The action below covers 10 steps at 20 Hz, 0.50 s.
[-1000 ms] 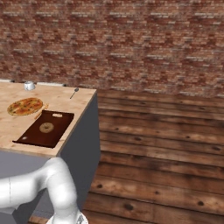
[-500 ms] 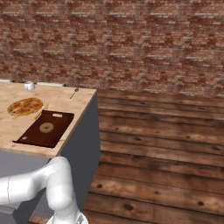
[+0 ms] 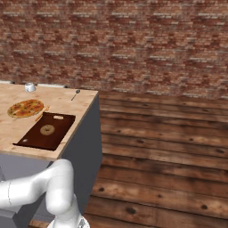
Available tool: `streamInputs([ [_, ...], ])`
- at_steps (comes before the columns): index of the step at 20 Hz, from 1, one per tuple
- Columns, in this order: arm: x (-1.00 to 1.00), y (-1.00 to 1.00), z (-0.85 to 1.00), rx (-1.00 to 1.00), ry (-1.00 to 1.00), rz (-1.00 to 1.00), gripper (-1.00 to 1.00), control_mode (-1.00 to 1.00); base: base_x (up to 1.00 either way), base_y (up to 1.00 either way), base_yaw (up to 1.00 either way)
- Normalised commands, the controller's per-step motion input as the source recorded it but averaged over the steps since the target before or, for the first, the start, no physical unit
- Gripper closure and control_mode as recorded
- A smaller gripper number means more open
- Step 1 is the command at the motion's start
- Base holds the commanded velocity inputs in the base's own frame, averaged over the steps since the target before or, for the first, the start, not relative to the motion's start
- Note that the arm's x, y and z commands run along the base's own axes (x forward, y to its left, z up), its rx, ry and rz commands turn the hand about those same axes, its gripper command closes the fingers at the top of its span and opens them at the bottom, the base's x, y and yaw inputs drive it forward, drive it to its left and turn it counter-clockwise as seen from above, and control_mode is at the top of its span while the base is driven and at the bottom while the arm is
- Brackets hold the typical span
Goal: Take the pizza cutter from the drawer on the left and place it on the dining counter for cutting.
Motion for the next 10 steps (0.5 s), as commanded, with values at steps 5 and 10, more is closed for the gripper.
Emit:
streamInputs([
  [5,0.00,0.45,-0.28,-0.04,0.00,0.00,-1.00,-1.00,0.00,0.00,0.00],
  [10,0.00,0.44,-0.25,0.00,0.00,0.00,-1.00,-1.00,0.00,0.00,0.00],
])
